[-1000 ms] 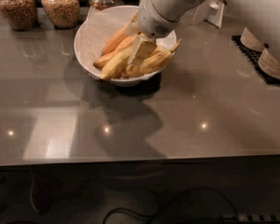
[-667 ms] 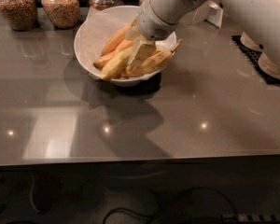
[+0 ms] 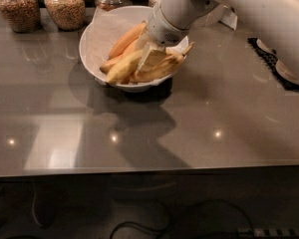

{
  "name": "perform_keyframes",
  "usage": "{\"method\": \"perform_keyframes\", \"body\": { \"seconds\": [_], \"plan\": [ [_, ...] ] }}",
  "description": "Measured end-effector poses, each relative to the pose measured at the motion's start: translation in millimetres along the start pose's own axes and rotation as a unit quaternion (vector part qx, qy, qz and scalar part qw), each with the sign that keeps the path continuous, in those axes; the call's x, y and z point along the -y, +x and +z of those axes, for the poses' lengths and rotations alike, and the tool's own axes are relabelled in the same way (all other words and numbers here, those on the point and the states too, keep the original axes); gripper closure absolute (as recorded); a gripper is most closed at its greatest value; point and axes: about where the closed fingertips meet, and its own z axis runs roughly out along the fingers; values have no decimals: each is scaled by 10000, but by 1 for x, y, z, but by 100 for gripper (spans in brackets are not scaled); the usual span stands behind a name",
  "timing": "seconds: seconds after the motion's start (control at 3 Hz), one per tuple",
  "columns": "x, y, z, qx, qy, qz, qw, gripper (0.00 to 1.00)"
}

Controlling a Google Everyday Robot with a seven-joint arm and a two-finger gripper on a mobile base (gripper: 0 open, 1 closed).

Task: Pick banana from white bowl

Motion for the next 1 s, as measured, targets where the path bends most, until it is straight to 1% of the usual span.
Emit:
{"method": "perform_keyframes", "body": {
  "seconds": [0.67,1.0],
  "plan": [
    [0,-1,-2,-21,19,-23,10000,98],
    [6,-3,-10,-112,33,-245,9996,100]
  ]
}}
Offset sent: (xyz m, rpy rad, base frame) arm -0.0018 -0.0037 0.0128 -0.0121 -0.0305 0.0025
